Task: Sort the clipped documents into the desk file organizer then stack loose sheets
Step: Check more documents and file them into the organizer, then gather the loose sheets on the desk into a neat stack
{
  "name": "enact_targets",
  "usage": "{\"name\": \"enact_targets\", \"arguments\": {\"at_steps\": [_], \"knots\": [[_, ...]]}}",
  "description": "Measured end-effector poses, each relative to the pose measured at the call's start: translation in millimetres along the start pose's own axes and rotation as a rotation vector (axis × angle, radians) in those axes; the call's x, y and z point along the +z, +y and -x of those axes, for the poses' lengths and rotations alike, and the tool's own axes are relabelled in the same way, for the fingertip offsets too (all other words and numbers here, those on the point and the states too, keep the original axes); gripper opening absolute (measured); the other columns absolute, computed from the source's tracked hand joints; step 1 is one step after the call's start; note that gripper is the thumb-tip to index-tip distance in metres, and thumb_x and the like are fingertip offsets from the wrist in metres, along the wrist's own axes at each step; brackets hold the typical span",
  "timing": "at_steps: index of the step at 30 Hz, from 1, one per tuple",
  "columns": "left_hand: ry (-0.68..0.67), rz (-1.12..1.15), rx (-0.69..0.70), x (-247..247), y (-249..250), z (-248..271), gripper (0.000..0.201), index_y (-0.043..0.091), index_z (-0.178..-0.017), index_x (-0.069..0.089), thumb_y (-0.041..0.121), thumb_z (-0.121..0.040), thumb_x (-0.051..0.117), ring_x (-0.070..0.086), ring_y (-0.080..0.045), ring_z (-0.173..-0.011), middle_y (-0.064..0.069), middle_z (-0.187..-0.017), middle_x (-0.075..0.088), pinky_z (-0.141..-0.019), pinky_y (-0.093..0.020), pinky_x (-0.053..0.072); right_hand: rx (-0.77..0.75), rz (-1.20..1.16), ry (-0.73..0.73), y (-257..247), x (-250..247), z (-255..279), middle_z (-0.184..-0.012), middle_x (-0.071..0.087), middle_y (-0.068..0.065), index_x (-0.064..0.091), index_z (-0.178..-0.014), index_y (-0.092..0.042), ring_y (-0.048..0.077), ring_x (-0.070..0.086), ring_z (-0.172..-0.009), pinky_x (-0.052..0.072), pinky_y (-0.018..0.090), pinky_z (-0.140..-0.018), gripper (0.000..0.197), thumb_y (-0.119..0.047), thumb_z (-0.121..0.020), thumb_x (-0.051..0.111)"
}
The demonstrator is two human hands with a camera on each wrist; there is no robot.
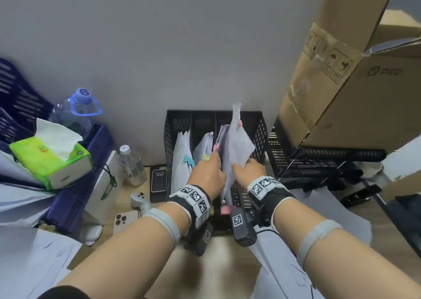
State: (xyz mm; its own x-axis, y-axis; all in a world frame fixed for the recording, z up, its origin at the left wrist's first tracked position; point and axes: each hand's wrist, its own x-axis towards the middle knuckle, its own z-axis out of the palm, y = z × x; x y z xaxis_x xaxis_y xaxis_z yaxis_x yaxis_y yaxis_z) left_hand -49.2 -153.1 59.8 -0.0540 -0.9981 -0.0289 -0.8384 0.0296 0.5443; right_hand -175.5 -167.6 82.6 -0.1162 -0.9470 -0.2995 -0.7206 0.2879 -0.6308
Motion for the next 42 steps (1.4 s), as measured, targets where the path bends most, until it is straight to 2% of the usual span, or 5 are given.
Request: {"name": "enact_targets", "arguments": {"at_steps": [4,15,26,32,42], "knots": [[-0.037,0.069,0.045,5,-2,0,0.016,0.020,-0.104,0.041,0.022,-0.093,0.052,0.061,-0.032,-0.077,-0.007,-0.085,0.060,-0.067,-0.034,0.043,0.013,-0.030,0.033,9,9,1,-0.063,0.060,0.003,0.063,-0.093,0.001,0.013,0.058,-0.053,0.042,0.014,-0.045,0.026,-0.020,-0.095,0.048],[-0.153,0.296,0.357,78,46,31,0.013,0.030,-0.087,0.046,0.039,-0.093,0.052,0.052,-0.018,-0.066,0.008,-0.067,0.051,-0.066,-0.039,0.048,0.277,-0.155,-0.239,144,14,36,-0.077,0.069,0.006,0.066,-0.071,-0.017,0.020,0.064,-0.064,0.053,0.029,-0.057,0.023,-0.013,-0.088,0.050],[-0.640,-0.066,0.209,230,76,35,0.069,0.021,-0.155,0.032,0.028,-0.093,0.060,0.031,-0.030,-0.150,-0.014,-0.161,0.029,-0.123,-0.040,0.028,0.781,-0.094,0.101,374,-40,92,-0.136,0.048,0.015,0.049,-0.132,-0.023,0.033,0.057,-0.116,0.047,0.036,-0.099,0.055,-0.032,-0.079,0.061],[-0.574,-0.171,-0.080,283,100,-4,0.094,0.021,-0.157,0.018,0.052,-0.083,0.067,0.041,-0.035,-0.142,-0.015,-0.155,0.038,-0.115,-0.047,0.038,0.791,-0.208,0.064,416,-63,81,-0.147,0.039,0.015,0.026,-0.149,-0.010,0.032,0.047,-0.130,0.040,0.032,-0.102,0.072,-0.028,-0.086,0.057],[-0.643,-0.094,-0.238,310,119,22,0.056,0.015,-0.131,0.039,0.032,-0.086,0.069,0.063,-0.037,-0.111,-0.013,-0.120,0.064,-0.090,-0.038,0.050,0.557,-0.262,-0.024,436,-60,44,-0.068,0.052,0.006,0.047,-0.068,-0.013,0.022,0.053,-0.070,0.043,0.031,-0.066,0.022,-0.022,-0.085,0.058]]}}
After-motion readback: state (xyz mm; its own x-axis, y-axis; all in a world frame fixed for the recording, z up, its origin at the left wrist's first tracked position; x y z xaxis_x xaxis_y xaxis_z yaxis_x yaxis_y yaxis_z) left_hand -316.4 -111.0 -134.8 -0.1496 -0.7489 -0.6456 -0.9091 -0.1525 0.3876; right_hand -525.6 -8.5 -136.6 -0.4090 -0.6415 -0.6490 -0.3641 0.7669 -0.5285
